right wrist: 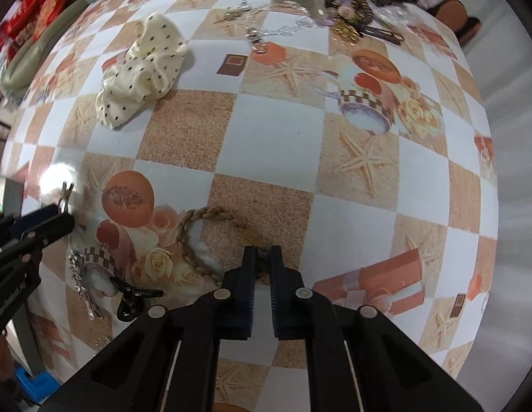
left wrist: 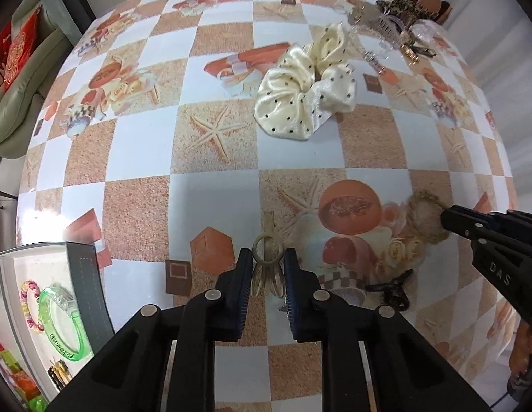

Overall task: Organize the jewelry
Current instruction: 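Grasp the beige hair claw with the left tool while the right tool grasps the braided bracelet, then carry the hair claw and braided bracelet into the white tray and open both tools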

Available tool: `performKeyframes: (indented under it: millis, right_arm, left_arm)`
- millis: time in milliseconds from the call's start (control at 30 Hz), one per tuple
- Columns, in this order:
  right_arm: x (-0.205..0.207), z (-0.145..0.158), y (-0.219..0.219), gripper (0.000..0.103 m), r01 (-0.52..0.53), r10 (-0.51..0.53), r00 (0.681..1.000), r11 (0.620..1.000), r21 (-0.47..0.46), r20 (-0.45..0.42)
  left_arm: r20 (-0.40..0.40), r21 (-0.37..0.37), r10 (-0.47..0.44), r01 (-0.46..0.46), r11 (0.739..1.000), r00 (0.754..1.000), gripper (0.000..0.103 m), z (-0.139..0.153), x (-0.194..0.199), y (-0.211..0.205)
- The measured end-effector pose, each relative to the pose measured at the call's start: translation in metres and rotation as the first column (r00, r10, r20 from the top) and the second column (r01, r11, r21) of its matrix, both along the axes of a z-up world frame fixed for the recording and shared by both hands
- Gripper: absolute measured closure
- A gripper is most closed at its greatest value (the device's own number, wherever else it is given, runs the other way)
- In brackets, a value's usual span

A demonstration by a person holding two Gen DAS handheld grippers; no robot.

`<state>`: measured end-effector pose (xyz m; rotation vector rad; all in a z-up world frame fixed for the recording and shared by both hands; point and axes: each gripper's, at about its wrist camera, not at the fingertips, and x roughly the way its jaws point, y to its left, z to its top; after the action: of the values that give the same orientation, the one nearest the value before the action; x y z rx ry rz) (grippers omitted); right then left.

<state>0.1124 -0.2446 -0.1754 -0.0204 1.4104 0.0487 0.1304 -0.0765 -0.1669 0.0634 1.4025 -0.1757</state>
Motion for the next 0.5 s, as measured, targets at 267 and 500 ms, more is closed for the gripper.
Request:
performKeyframes:
  millis: [267,500]
  right_arm:
    - [-0.007,0.022,-0.027,0.096,0.08,-0.081,0.997,0.991,0.111,0.004]
    - [-0.021,0.045,-0.023,0.096,0.119,-0.122,0.992,0.979,0.164,0.01]
  left_arm:
    - [0.039,-0.037,0.016,-0.014,0.999,0.999,0.079,0.032,-0.016,0.01]
    - [0.063,-0.049,0.029,-0.026,0.998,0.998,0.079,0.053,-0.04,0.027]
